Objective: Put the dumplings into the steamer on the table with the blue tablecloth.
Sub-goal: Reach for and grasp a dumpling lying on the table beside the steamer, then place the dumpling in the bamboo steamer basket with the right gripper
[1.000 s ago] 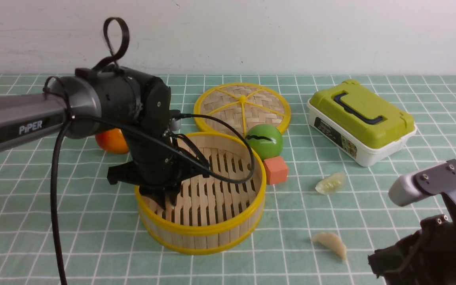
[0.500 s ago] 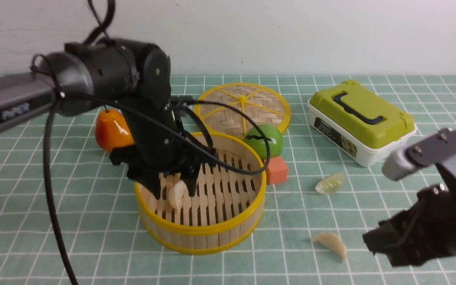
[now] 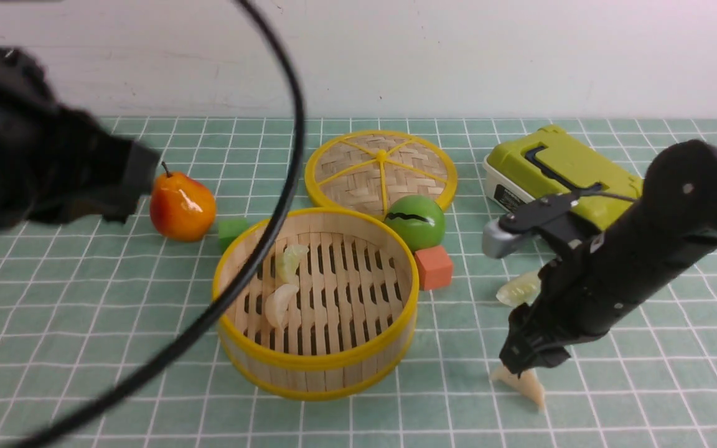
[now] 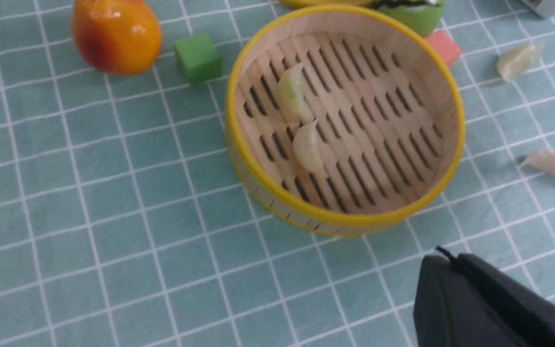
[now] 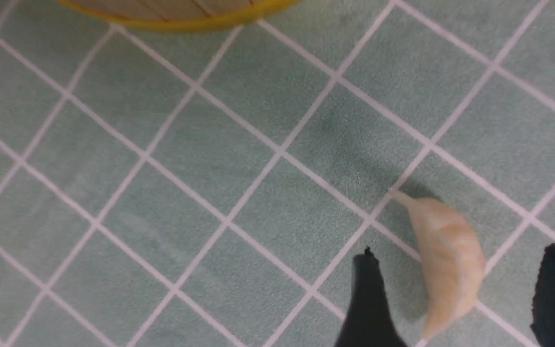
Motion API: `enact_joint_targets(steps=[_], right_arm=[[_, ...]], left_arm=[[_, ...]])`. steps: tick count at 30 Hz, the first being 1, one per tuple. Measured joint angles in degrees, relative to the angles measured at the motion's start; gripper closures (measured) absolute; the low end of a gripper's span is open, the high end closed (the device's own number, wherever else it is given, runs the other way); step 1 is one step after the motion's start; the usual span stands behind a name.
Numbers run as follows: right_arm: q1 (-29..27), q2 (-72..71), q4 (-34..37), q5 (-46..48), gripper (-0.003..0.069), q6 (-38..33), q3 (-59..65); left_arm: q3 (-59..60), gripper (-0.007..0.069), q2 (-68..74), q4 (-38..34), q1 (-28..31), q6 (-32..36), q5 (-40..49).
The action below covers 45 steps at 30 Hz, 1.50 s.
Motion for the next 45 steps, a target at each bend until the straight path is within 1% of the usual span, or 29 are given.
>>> enact_joint_targets(steps=[2, 3, 4, 5, 7, 9, 10, 11, 12, 13, 16, 18, 20, 21, 22, 23, 27, 31, 35, 38, 43, 44, 45], right_arm=[[0.0, 2.4, 0.0, 0.0, 0.0231, -1.1, -0.5], [0.0, 2.9, 0.0, 0.0, 0.0236, -1.3, -0.6], [0.0, 4.4, 0.0, -0.3, 0.0261, -1.8, -0.6], [0.0, 4.9, -0.1, -0.4, 0.0275, -1.8, -0.6], [0.0, 6.6, -0.1, -1.4, 0.0375, -1.8, -0.7], [0.0, 7.1, -0.1, -1.4, 0.0454, -1.3, -0.8], [0.0, 7.1, -0.1, -0.9, 0.0474, -0.8, -1.2], [0.0, 7.1, -0.1, 0.0, 0.0475, -0.1, -1.7], [0.0, 7.1, -0.1, 0.3, 0.0475, 0.0, -1.7], [0.0, 7.0, -0.1, 3.1, 0.0474, 1.3, -3.5], [0.0, 6.1, 0.8, 8.3, 0.0474, 5.6, -8.1], [0.6, 5.1, 3.4, 10.5, 0.0474, 8.7, -13.1], [2.6, 4.7, 6.8, 10.2, 0.0474, 10.0, -19.4], [2.6, 4.7, 7.1, 10.0, 0.0474, 10.1, -19.4], [3.9, 4.8, 8.1, 8.7, 0.0474, 10.3, -21.5], [7.0, 6.0, 10.2, 4.3, 0.0474, 10.5, -25.1], [11.6, 12.0, 12.0, -5.1, 0.0474, 10.7, -29.3], [12.9, 20.5, 12.0, -11.2, 0.0474, 13.2, -33.3], [12.8, 26.6, 10.1, -11.8, 0.047, 16.8, -37.2], [12.7, 28.9, 7.8, -11.2, 0.0417, 19.2, -38.6], [12.4, 28.6, 5.9, -10.3, 0.0272, 21.2, -39.3], [12.3, 28.3, 5.9, -10.2, 0.0261, 21.4, -39.3], [11.8, 27.2, 5.9, -9.2, 0.0223, 22.0, -39.4]], left_arm=[[6.4, 0.0638, -4.1, 1.6, 0.0, -0.6, -1.5], [7.7, 0.0638, -5.0, 2.1, 0.0, -0.8, -1.7], [12.3, 0.0638, -8.4, 4.2, 0.0, -1.5, -2.0], [14.1, 0.0638, -9.2, 4.8, 0.0, -1.7, -2.1], [21.9, 0.0638, -13.8, 8.7, 0.0, -4.1, -2.4], [25.9, 0.0638, -16.3, 10.8, 0.0, -6.4, -2.7], [27.9, 0.0638, -17.5, 11.8, 0.0, -8.0, -2.9], [29.4, 0.0638, -18.7, 12.7, 0.0, -9.6, -3.2], [30.2, 0.0638, -18.9, 12.9, 0.0, -9.9, -3.3], [33.2, 0.0638, -21.1, 14.6, 0.0, -12.9, -4.6], [37.4, 0.0638, -24.2, 17.3, 0.0, -17.6, -8.9], [40.4, 0.0638, -26.7, 19.7, 0.0, -21.3, -14.1], [43.2, 0.0638, -29.5, 23.1, 0.0, -25.4, -21.6], [43.4, 0.0638, -29.7, 23.1, 0.0, -25.4, -22.1], [44.4, 0.0638, -30.7, 24.4, 0.0, -26.5, -24.6], [46.1, 0.0638, -32.0, 26.2, 0.0, -28.1, -28.2], [47.4, 0.0638, -33.1, 26.9, 0.0, -28.9, -29.9], [47.5, 0.0638, -33.2, 27.1, 0.0, -29.0, -30.4], [47.5, 0.0638, -33.2, 27.1, 0.0, -29.0, -30.5], [47.5, 0.0638, -33.2, 27.1, 0.0, -29.0, -30.5], [47.5, 0.0638, -33.2, 27.1, 0.0, -29.0, -30.7], [47.5, 0.0638, -33.2, 27.1, 0.0, -29.0, -30.7], [47.5, 0.0638, -33.2, 27.1, 0.0, -29.0, -30.8]])
